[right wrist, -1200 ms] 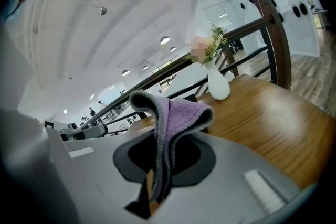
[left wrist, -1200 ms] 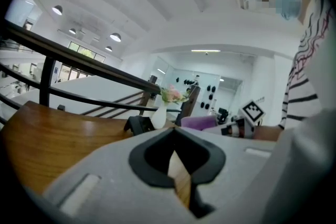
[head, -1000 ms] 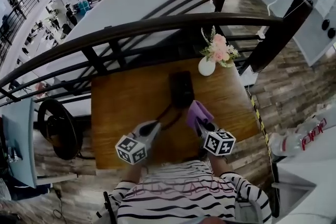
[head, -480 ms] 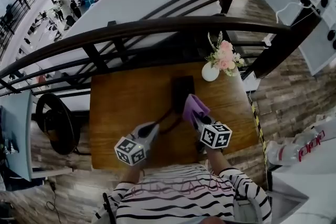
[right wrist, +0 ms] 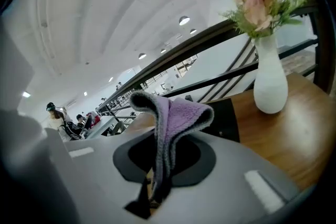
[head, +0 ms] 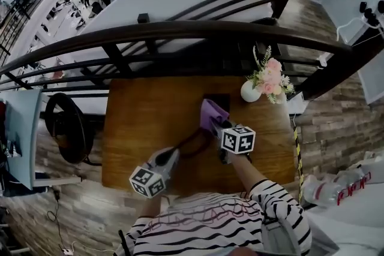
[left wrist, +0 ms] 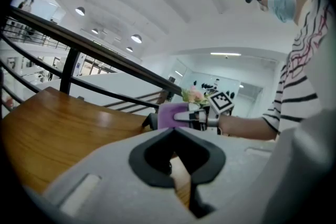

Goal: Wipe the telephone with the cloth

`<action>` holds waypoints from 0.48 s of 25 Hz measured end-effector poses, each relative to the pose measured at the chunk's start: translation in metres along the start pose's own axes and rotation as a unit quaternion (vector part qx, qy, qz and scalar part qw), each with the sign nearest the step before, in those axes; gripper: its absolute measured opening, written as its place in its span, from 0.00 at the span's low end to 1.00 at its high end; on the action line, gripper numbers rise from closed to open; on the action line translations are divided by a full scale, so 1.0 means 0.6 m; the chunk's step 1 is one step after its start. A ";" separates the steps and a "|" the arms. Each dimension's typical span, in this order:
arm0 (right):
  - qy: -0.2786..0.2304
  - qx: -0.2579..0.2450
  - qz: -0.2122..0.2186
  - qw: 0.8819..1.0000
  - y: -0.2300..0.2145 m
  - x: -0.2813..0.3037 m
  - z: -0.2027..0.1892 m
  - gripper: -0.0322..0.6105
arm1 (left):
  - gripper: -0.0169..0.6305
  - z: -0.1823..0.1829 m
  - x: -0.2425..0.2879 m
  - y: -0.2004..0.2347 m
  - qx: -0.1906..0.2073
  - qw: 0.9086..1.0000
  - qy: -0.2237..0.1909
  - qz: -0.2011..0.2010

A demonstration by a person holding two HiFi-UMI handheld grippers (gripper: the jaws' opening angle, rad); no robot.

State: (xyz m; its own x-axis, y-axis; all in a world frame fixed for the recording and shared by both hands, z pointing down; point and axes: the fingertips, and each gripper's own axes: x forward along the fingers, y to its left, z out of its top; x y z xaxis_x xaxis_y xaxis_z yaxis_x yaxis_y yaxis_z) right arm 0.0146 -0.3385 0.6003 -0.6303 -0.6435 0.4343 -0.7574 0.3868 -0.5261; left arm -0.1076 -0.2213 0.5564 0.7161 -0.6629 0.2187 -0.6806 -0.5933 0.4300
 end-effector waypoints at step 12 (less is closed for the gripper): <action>0.061 0.001 0.000 0.998 -0.069 0.119 0.016 0.11 | 0.03 -0.008 0.006 0.031 -0.016 0.998 -0.017 0.054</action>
State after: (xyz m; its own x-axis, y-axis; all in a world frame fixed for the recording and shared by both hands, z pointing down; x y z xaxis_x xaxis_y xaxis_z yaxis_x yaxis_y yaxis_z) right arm 0.0026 -0.4072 0.6461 -0.6470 -0.5576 0.5200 -0.7566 0.3855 -0.5281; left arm -0.1170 -0.2325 0.5693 0.6326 -0.7375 0.2364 -0.7478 -0.5025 0.4339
